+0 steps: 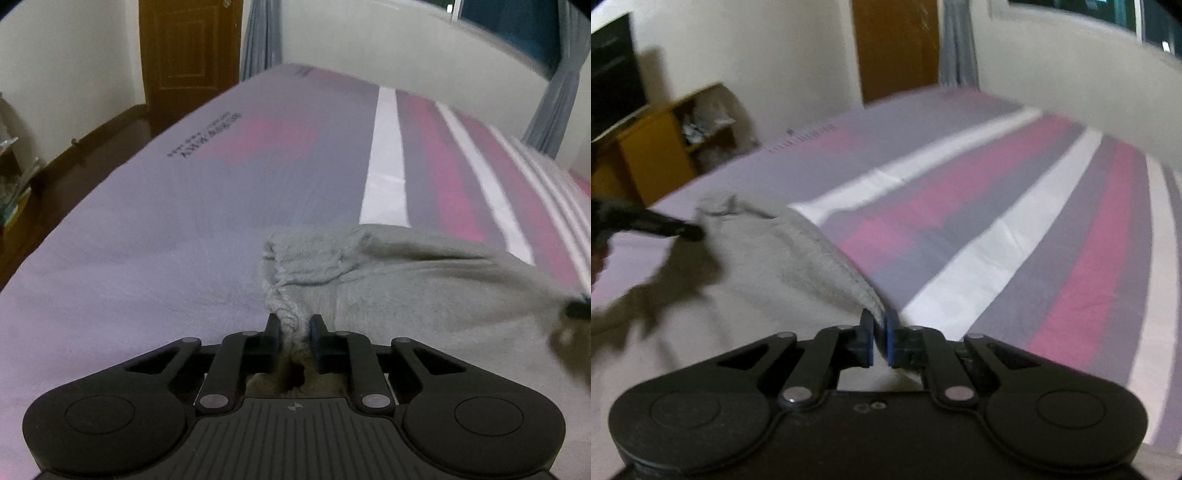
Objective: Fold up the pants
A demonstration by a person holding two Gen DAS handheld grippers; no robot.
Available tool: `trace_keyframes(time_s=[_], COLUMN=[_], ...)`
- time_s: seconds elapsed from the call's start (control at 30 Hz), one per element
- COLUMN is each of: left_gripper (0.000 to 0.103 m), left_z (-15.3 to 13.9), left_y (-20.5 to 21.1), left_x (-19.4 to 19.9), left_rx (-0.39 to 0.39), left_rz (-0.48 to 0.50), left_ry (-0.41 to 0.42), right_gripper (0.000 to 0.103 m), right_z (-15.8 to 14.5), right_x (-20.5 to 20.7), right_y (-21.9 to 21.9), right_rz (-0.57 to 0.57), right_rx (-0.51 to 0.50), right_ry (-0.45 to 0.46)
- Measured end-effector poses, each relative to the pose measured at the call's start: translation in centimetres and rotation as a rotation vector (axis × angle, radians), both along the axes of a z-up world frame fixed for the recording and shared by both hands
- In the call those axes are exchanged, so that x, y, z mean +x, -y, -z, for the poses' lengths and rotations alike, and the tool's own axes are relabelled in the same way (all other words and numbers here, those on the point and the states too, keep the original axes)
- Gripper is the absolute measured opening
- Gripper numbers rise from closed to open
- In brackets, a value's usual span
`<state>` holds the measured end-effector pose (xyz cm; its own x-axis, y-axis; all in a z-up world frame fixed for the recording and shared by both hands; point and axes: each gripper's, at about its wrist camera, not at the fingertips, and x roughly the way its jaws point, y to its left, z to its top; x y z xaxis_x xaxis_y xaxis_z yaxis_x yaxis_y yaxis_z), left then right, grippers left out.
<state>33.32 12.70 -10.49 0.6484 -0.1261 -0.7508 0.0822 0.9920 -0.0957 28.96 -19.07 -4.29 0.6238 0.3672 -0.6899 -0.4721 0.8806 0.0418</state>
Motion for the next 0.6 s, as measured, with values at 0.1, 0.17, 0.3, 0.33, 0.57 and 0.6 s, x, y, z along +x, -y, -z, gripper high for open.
trace_keyframes(time_s=[0.1, 0.17, 0.3, 0.33, 0.57, 0.6], left_gripper=[0.016, 0.015, 0.015, 0.016, 0.016, 0.016], left_z=[-1.7, -2.4, -2.6, -2.4, 1.0, 1.1], left_y=[-1.1, -1.9, -2.6, -2.8, -2.8, -3.0], left_x=[-3.0, -5.3, -9.6, -10.6, -15.1, -15.8], left_rx=[-0.044, -0.068, -0.05, -0.04, 0.057, 0.048], left_rz=[-0.001, -0.002, 0.008, -0.001, -0.036, -0.037], left_ry=[0.023, 0.028, 0.016, 0.004, -0.146, -0.153], right_gripper=[0.007, 0.007, 0.007, 0.007, 0.026, 0.037], right_z=[-2.0, -2.4, -0.6, 0.4, 5.6, 5.1], right_x=[-5.8, -9.5, -15.9, -16.8, -19.2, -19.5], right_y=[-0.4, -0.7, -1.1, -1.2, -1.8, -1.8], right_rz=[-0.049, -0.066, -0.071, -0.061, 0.098, 0.122], right_rx=[-0.003, 0.001, 0.043, 0.05, 0.077, 0.096], right_ry=[0.048, 0.054, -0.001, -0.026, -0.119, -0.126])
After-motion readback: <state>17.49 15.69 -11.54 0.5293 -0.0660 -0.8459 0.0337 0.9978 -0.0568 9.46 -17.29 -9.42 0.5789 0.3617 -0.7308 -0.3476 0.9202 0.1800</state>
